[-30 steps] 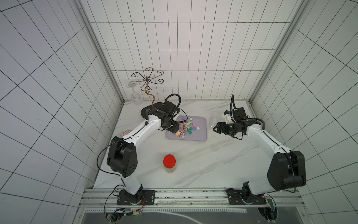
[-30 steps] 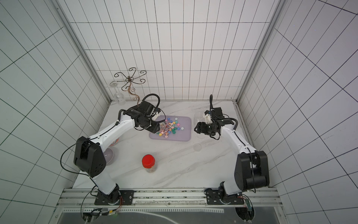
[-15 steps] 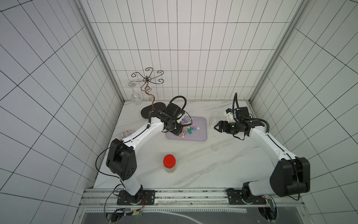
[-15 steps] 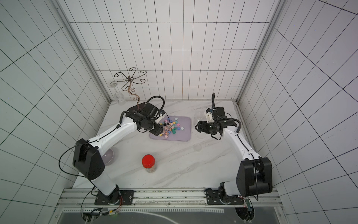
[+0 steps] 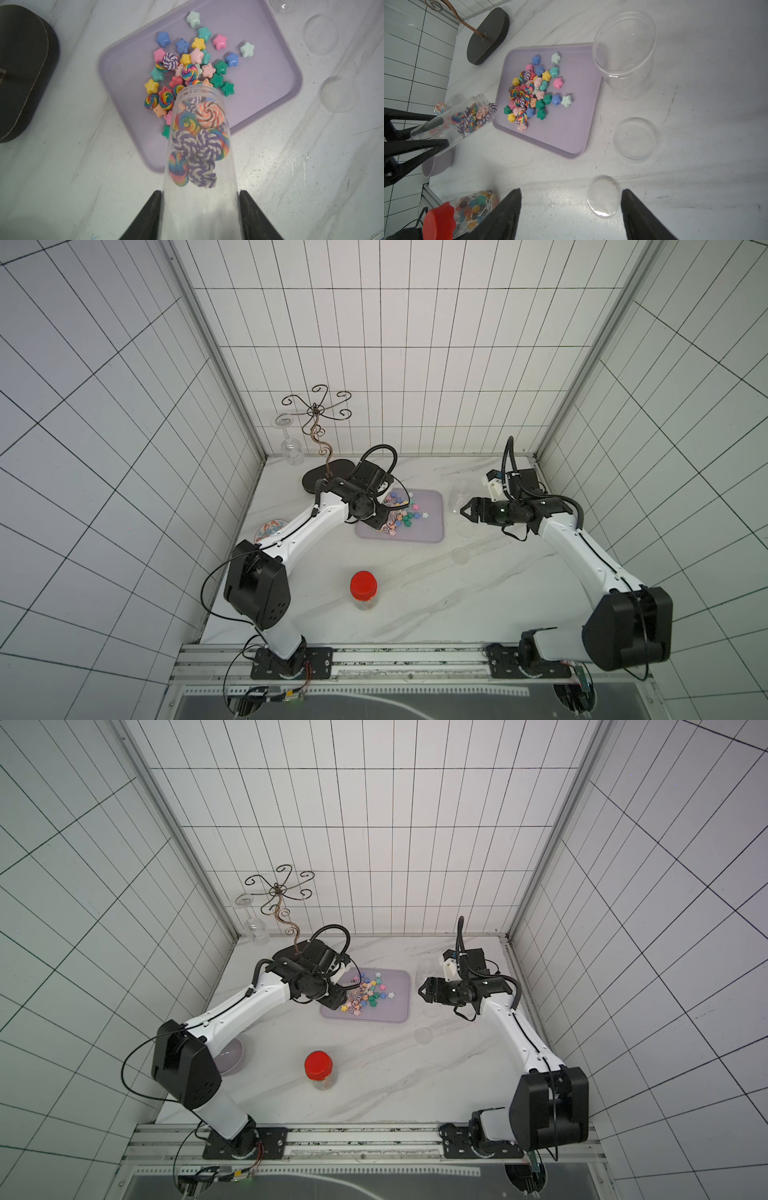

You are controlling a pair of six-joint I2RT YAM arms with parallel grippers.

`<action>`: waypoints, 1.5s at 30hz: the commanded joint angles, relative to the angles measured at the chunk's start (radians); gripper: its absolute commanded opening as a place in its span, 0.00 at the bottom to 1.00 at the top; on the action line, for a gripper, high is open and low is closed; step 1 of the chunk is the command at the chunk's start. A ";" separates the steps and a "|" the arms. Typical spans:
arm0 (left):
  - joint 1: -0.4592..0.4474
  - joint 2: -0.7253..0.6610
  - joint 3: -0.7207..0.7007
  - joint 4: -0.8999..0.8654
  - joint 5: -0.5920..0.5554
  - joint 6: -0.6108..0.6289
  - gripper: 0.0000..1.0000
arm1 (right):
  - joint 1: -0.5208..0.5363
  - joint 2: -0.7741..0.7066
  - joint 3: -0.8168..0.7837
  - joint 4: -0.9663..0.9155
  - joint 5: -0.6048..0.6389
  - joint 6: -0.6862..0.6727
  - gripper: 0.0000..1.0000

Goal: Pour the candies out of the jar
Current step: 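Pour the candies out of the jar onto the tray.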

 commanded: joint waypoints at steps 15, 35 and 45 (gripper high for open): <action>-0.011 -0.039 -0.018 -0.017 -0.126 0.052 0.25 | -0.011 -0.020 -0.072 0.046 -0.066 -0.015 0.77; -0.051 0.025 0.073 -0.106 -0.183 0.098 0.25 | -0.009 -0.023 -0.089 0.056 -0.038 -0.015 0.77; -0.060 0.129 0.180 -0.143 -0.113 0.091 0.25 | -0.011 -0.035 -0.098 0.067 -0.049 -0.029 0.77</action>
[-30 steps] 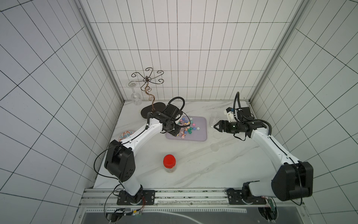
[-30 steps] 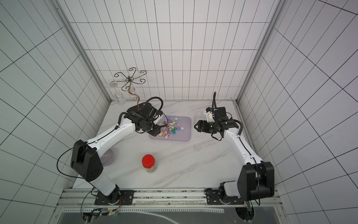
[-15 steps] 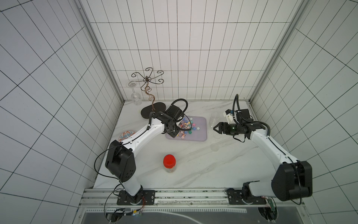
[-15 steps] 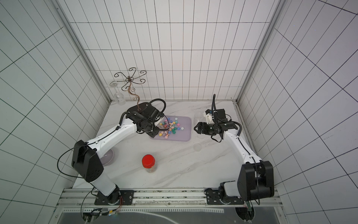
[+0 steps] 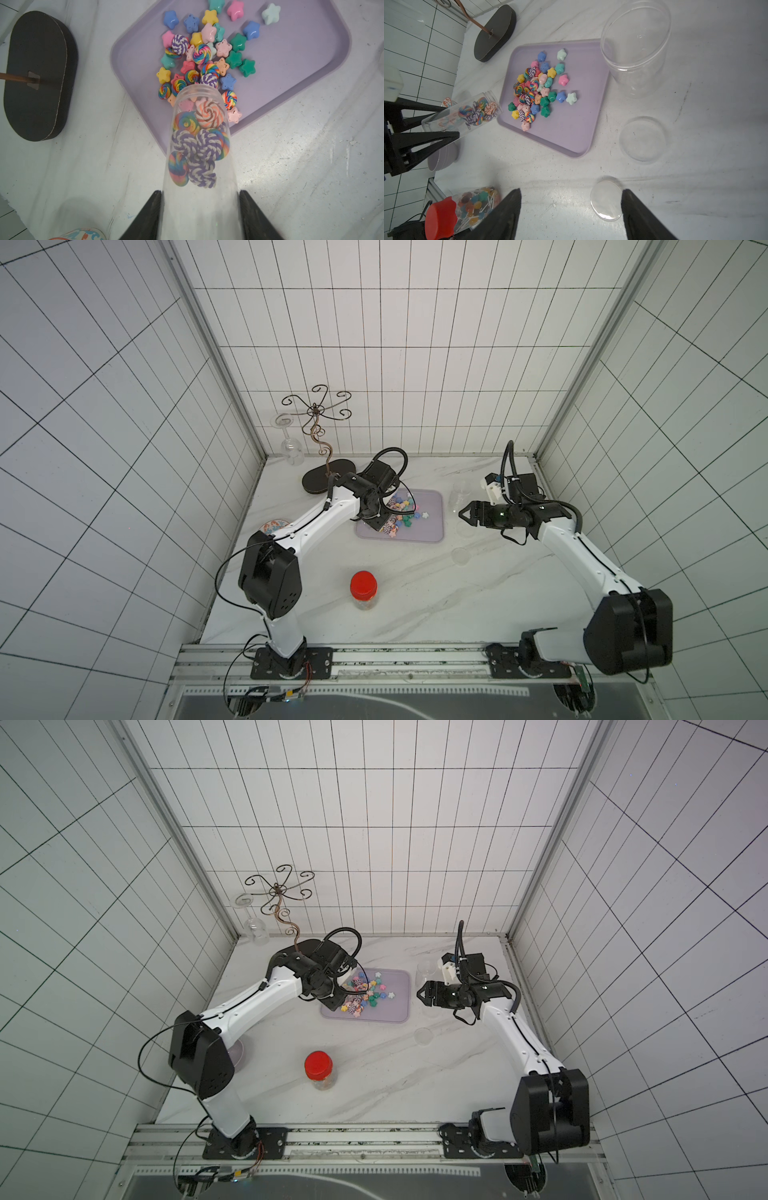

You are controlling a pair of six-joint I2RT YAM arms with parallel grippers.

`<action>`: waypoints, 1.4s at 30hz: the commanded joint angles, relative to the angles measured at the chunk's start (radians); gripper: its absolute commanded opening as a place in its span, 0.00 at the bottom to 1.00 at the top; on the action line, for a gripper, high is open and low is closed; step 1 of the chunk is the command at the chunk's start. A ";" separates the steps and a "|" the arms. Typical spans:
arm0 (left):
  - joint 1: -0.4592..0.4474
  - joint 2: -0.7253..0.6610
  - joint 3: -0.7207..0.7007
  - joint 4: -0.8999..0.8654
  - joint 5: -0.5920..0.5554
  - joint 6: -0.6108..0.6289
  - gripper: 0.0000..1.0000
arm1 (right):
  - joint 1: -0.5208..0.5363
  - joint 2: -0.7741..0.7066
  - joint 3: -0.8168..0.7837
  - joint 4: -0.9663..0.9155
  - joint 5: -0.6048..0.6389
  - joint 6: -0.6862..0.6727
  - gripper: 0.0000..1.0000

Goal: Pour the candies out of the jar
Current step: 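Pour the candies out of the jar onto the tray.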

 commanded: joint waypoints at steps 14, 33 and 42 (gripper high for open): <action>0.096 -0.008 0.041 0.011 0.142 0.001 0.26 | -0.010 -0.066 -0.072 0.006 -0.003 -0.017 0.77; 0.002 0.002 0.048 0.074 0.056 -0.076 0.23 | -0.010 -0.107 -0.087 0.018 -0.036 -0.023 0.77; -0.001 0.008 0.088 0.005 0.025 -0.054 0.22 | -0.010 -0.091 -0.100 0.041 -0.063 -0.016 0.77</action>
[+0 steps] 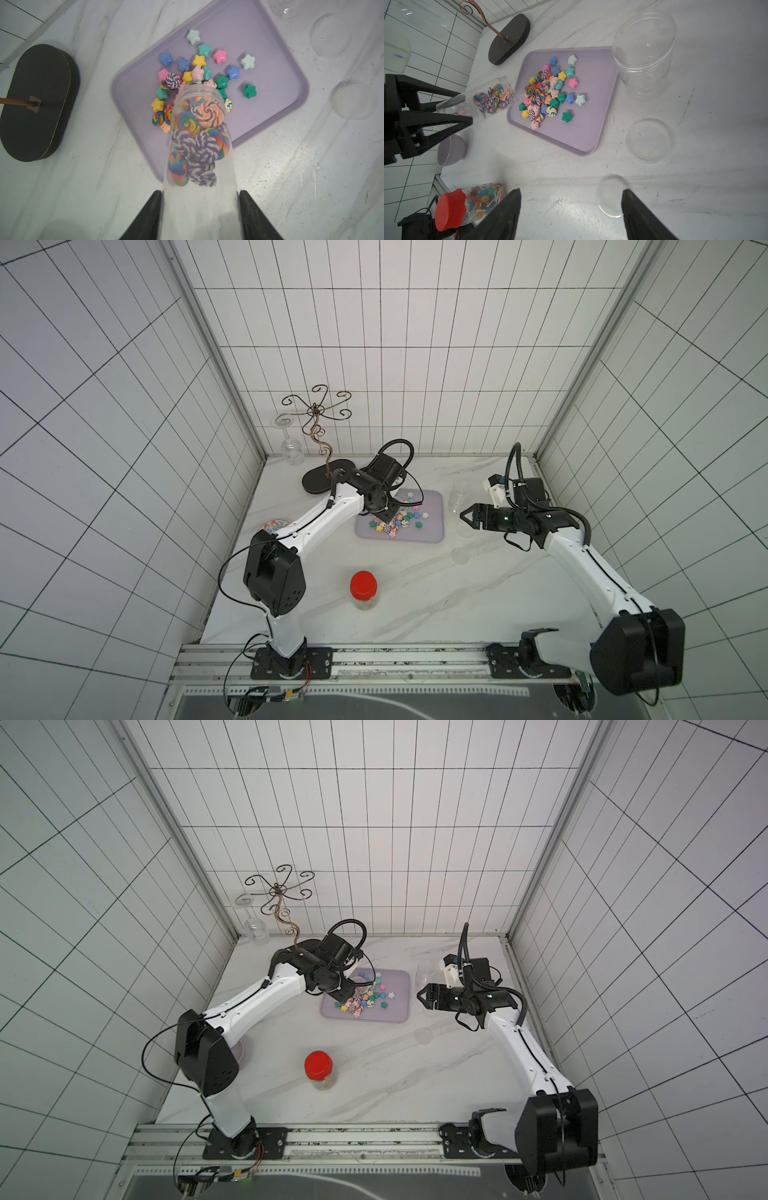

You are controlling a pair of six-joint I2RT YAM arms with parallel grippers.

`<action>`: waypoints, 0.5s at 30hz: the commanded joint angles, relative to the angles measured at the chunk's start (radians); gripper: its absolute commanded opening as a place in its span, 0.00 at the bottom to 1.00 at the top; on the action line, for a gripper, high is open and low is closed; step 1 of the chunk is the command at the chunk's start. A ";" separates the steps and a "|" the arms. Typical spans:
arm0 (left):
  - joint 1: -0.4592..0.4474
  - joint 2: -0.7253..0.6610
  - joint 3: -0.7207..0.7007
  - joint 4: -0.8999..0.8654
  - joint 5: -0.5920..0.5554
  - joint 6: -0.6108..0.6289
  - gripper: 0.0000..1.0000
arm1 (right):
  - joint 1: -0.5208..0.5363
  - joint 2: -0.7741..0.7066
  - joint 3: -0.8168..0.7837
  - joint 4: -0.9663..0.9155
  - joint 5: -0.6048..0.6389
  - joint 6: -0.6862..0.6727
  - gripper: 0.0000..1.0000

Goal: Pour the candies out of the jar
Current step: 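Pour the candies out of the jar onto the tray.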

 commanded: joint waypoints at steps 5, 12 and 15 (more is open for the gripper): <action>0.001 -0.056 -0.095 0.074 -0.087 0.014 0.23 | -0.010 0.008 -0.054 0.019 -0.025 -0.014 0.77; -0.020 -0.049 -0.118 0.102 -0.082 0.024 0.23 | -0.008 0.002 -0.044 0.004 -0.023 -0.003 0.77; 0.023 -0.020 -0.091 0.070 0.023 0.037 0.23 | -0.007 -0.011 -0.049 0.001 -0.012 0.002 0.78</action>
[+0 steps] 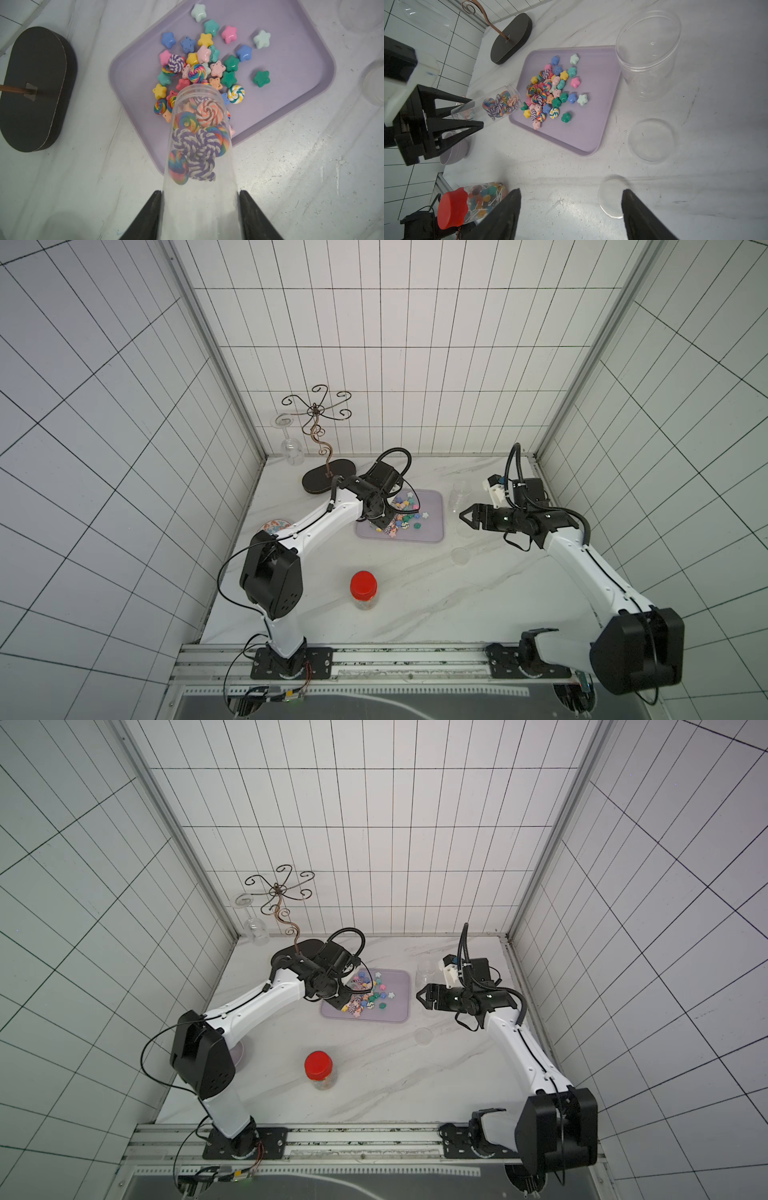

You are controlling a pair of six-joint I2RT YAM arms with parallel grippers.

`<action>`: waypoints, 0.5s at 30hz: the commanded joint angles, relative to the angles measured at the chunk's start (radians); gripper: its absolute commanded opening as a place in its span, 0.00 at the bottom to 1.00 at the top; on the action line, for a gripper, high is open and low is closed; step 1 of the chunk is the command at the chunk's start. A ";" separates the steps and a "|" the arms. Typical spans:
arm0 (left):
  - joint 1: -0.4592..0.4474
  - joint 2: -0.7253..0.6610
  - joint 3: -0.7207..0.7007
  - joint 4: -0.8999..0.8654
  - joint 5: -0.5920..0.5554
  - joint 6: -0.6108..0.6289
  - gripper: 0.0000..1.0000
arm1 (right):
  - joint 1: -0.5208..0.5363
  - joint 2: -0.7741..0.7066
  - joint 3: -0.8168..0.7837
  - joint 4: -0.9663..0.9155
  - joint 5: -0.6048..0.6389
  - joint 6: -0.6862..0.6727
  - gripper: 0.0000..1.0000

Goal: Pour the candies out of the jar
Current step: 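Pour the candies out of the jar onto the tray.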

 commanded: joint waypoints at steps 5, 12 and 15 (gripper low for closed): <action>0.015 -0.005 -0.011 0.050 -0.032 0.031 0.23 | 0.002 -0.003 -0.055 0.005 -0.018 0.014 0.78; 0.016 -0.005 0.007 0.017 0.011 0.021 0.23 | 0.034 0.008 -0.061 0.020 -0.007 0.026 0.78; 0.025 -0.026 -0.014 0.051 0.122 0.009 0.22 | 0.039 0.003 -0.067 0.018 0.004 0.022 0.78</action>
